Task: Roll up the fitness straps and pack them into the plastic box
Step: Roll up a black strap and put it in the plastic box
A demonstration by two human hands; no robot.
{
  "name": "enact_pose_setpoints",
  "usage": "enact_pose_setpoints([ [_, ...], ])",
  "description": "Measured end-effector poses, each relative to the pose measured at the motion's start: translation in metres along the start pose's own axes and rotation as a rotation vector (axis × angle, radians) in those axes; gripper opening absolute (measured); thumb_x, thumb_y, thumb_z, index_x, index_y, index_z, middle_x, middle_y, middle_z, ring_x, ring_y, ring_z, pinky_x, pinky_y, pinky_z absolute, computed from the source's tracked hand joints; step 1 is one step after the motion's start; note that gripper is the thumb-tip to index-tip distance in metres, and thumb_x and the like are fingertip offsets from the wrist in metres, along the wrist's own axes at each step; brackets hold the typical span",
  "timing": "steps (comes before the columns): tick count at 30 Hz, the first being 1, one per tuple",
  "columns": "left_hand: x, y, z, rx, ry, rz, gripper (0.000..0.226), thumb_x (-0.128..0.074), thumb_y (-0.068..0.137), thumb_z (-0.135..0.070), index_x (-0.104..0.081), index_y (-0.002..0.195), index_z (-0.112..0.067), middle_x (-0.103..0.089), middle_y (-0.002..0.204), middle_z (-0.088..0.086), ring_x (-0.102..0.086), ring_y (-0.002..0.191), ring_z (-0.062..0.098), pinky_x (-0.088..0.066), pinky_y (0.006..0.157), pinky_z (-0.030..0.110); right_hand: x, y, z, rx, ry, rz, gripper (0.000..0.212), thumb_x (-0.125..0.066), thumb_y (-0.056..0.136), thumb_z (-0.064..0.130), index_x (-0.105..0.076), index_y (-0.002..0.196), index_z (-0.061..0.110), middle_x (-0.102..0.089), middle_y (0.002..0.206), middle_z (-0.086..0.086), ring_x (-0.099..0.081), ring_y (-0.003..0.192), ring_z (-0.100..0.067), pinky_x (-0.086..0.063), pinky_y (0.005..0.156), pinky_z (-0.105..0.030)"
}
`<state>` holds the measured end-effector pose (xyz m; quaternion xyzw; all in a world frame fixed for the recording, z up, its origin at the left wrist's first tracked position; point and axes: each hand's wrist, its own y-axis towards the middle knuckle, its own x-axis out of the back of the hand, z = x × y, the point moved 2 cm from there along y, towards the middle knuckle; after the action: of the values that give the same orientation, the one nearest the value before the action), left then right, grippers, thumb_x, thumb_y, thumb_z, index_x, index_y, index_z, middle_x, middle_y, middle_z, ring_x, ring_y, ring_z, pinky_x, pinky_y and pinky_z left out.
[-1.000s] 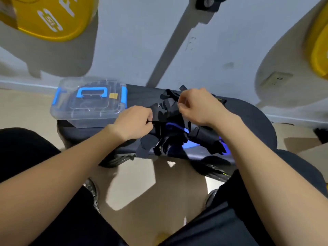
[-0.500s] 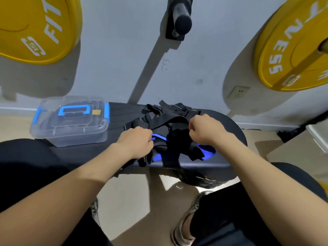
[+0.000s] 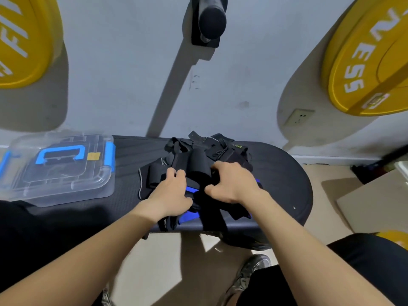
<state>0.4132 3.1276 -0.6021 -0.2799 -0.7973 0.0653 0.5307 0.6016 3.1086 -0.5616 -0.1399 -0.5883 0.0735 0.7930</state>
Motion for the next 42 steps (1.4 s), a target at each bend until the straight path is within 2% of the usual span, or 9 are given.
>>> enact_pose_setpoints([
  [6,0.021,0.004,-0.003,0.29,-0.511,-0.174,0.045,-0.044,0.103,-0.043,-0.074,0.09,-0.012,-0.072,0.109,0.012,-0.062,0.109,0.04,-0.05,0.103,0.048,-0.013,-0.011,0.019,0.156,-0.361,-0.373,0.016,-0.061,0.094,0.013,-0.06,0.11,0.017,-0.062,0.103,-0.007,-0.067,0.073,-0.038,-0.032,0.058,-0.036],
  [11,0.032,-0.004,-0.014,0.192,-1.4,-0.184,0.033,-0.066,0.107,-0.035,-0.068,0.117,-0.003,-0.081,0.104,0.019,-0.08,0.101,0.037,-0.066,0.086,0.051,-0.021,-0.033,0.045,0.392,-0.224,-0.639,0.049,-0.082,0.075,0.005,-0.075,0.122,0.014,-0.063,0.093,-0.01,-0.05,0.042,-0.033,-0.027,0.045,-0.03],
  [14,0.04,-0.009,-0.008,0.223,-1.387,-0.347,0.019,-0.056,0.111,-0.011,-0.071,0.119,-0.006,-0.082,0.109,0.016,-0.079,0.106,0.037,-0.065,0.09,0.055,-0.024,-0.04,0.053,0.456,0.148,-0.505,0.04,-0.066,0.084,0.005,-0.067,0.122,0.016,-0.055,0.111,-0.006,-0.057,0.065,-0.033,-0.047,0.059,-0.039],
  [19,0.054,-0.018,-0.007,0.265,-1.623,-0.3,0.026,-0.044,0.115,-0.006,-0.067,0.12,-0.016,-0.078,0.116,0.01,-0.076,0.1,0.028,-0.064,0.073,0.039,-0.02,-0.034,0.039,-0.267,1.296,-0.3,0.026,-0.061,0.084,0.037,-0.05,0.095,0.016,-0.063,0.076,0.002,-0.077,0.094,-0.037,-0.06,0.087,-0.042],
  [23,0.055,-0.025,0.006,0.245,-1.091,-0.126,0.019,-0.049,0.113,-0.009,-0.068,0.11,-0.01,-0.073,0.098,0.012,-0.062,0.072,0.025,-0.046,0.052,0.026,-0.004,-0.021,0.02,-0.374,1.856,-0.098,0.028,-0.057,0.103,0.034,-0.066,0.1,0.009,-0.068,0.065,-0.005,-0.072,0.06,-0.021,-0.062,0.088,-0.046],
  [28,0.062,-0.034,0.022,0.071,-0.315,-0.102,0.013,-0.058,0.107,-0.02,-0.069,0.109,-0.015,-0.074,0.104,0.005,-0.067,0.1,0.028,-0.05,0.081,0.035,0.001,-0.009,0.014,-0.446,1.944,-0.257,0.015,-0.064,0.105,0.012,-0.065,0.112,0.0,-0.079,0.082,-0.014,-0.077,0.064,-0.025,-0.064,0.063,-0.038],
  [34,0.066,-0.045,0.025,0.139,0.055,-0.05,0.037,-0.068,0.102,-0.035,-0.06,0.136,-0.023,-0.068,0.127,0.007,-0.065,0.115,0.037,-0.053,0.088,0.038,-0.008,-0.003,0.008,-0.639,1.765,-0.376,0.019,-0.069,0.098,-0.002,-0.054,0.11,0.001,-0.074,0.101,-0.022,-0.076,0.069,-0.029,-0.064,0.06,-0.039],
  [38,0.061,-0.05,0.027,0.218,0.252,-0.104,0.049,-0.073,0.096,-0.029,-0.044,0.134,-0.02,-0.061,0.121,0.008,-0.059,0.1,0.033,-0.049,0.075,0.041,-0.012,-0.005,0.01,-0.639,1.697,-0.318,0.027,-0.075,0.082,-0.004,-0.064,0.106,0.001,-0.072,0.075,-0.014,-0.07,0.054,-0.026,-0.062,0.058,-0.036],
  [42,0.056,-0.042,0.019,0.045,0.206,-0.301,0.046,-0.058,0.105,-0.043,-0.047,0.147,-0.027,-0.054,0.14,0.005,-0.051,0.13,0.033,-0.047,0.101,0.047,-0.018,-0.011,0.017,-0.588,1.69,-0.254,0.032,-0.075,0.079,-0.007,-0.056,0.098,0.012,-0.061,0.079,-0.015,-0.061,0.064,-0.028,-0.057,0.057,-0.035],
])
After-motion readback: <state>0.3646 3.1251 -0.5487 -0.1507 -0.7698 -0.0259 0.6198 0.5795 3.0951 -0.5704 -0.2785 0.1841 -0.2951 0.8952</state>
